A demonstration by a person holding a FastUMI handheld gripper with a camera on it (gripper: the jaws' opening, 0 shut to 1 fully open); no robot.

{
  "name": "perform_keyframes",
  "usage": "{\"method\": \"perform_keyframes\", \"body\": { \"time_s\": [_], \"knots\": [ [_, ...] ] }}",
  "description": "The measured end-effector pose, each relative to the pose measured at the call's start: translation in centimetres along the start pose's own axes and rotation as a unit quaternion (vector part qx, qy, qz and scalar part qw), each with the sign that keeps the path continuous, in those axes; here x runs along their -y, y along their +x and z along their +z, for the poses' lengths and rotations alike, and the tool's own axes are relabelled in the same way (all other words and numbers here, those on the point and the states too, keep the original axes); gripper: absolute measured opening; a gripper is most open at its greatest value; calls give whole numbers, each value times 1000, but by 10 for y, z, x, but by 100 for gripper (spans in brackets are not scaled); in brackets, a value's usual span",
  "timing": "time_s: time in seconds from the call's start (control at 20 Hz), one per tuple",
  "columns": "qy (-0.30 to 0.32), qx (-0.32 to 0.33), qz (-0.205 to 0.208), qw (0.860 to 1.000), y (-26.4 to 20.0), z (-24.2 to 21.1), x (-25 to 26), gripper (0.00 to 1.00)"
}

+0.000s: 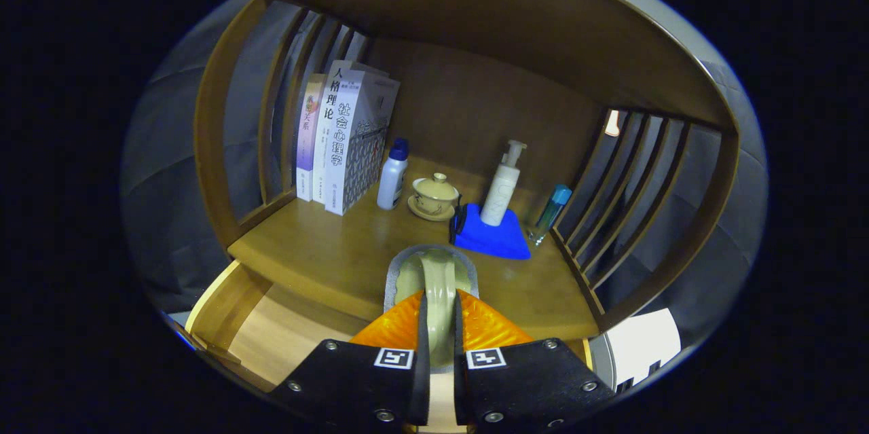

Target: Pull open the drawer, take out the items inside it, and place them on the countertop above the cabinet.

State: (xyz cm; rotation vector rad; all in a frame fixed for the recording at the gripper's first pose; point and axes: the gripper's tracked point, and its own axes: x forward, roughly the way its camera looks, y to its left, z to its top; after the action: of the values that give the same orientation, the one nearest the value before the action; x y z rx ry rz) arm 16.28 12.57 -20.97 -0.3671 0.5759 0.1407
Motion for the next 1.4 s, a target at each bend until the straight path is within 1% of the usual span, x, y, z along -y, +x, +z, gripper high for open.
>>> {"method": "perform_keyframes", "body": {
  "time_s": [0.25, 0.35, 0.55, 0.7, 0.95, 1.05, 1.15, 1.35, 1.4],
  "knots": [
    [-1, 10, 2, 1000, 40, 8, 2, 14],
    [0, 2, -2, 1000, 53, 6, 7, 14],
    [18, -16, 8, 1000, 77, 2, 7, 14],
    [29, -27, 9, 999, 92, -1, 8, 15],
    [56, -20, 13, 998, 111, 5, 8, 17],
    [56, -17, 12, 998, 114, 5, 11, 19],
    [54, -18, 8, 998, 120, 2, 13, 21],
    [31, 2, 23, 999, 118, 5, 2, 29],
    [27, 11, 29, 999, 112, 7, -1, 42]
  ]
}}
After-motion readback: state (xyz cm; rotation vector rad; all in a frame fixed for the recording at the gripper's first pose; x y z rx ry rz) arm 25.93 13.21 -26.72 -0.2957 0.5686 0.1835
